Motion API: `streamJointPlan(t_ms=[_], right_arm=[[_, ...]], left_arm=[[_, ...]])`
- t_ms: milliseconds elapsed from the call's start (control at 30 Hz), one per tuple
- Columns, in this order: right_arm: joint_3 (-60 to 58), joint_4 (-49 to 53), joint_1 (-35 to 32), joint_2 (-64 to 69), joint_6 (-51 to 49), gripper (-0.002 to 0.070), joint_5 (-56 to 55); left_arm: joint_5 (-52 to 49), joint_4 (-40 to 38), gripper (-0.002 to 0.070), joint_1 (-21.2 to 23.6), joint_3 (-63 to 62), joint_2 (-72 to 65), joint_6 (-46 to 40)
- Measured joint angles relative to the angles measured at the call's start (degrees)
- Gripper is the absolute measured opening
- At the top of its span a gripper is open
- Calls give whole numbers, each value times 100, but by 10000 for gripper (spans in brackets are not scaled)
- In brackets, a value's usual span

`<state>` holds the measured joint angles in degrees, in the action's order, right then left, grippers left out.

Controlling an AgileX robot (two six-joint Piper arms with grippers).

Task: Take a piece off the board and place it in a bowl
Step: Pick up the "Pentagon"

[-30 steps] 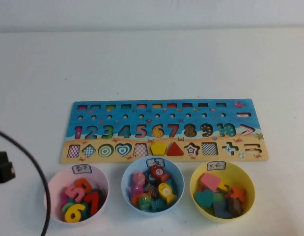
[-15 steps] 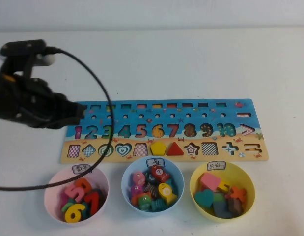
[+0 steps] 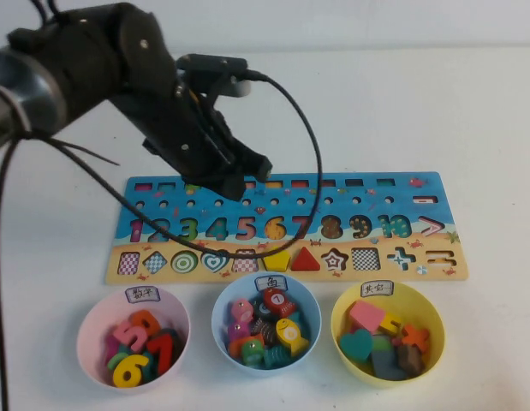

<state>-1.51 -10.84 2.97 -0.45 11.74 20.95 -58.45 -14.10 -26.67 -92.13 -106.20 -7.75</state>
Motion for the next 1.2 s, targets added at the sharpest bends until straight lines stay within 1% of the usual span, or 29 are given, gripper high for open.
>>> streamJointPlan(t_ms=[67, 133, 233, 333, 433, 500, 667, 800, 933, 967, 1033, 1100, 1200], right_arm=[[0, 0, 0, 0, 0, -18, 0], [0, 0, 0, 0, 0, -18, 0], [0, 0, 0, 0, 0, -18, 0], [0, 0, 0, 0, 0, -18, 0], [0, 0, 0, 0, 0, -18, 0], [0, 0, 0, 0, 0, -18, 0], [0, 0, 0, -8, 0, -18, 0], [0, 0, 0, -8, 0, -18, 0], [0, 0, 0, -8, 0, -18, 0], [0, 0, 0, -8, 0, -18, 0], [0, 0, 0, -8, 0, -18, 0], [0, 0, 0, -8, 0, -18, 0], [0, 0, 0, -8, 0, -18, 0]], left_arm=[[-293, 209, -3, -218, -292, -240, -74], [-634, 287, -3, -359, -591, -466, -460], [-1055, 231, -3, -430, -996, -770, -1685], [-1111, 218, -3, -430, -1330, -995, -2820], [-1152, 230, -3, -430, -1588, -1136, -3688], [-1150, 230, -3, -430, -1670, -1217, -4104], [-1150, 230, -3, -430, -1693, -1452, -4669], [-1150, 207, -3, -438, -1693, -1632, -4820], [-1150, 376, 4, -513, -1693, -1731, -4847], [-1150, 400, 20, -525, -1693, -1733, -4859], [-1150, 399, 76, -547, -1693, -1744, -4886], [-1150, 399, 181, -561, -1693, -1744, -5051], [-1150, 445, 365, -565, -1693, -1766, -5248]])
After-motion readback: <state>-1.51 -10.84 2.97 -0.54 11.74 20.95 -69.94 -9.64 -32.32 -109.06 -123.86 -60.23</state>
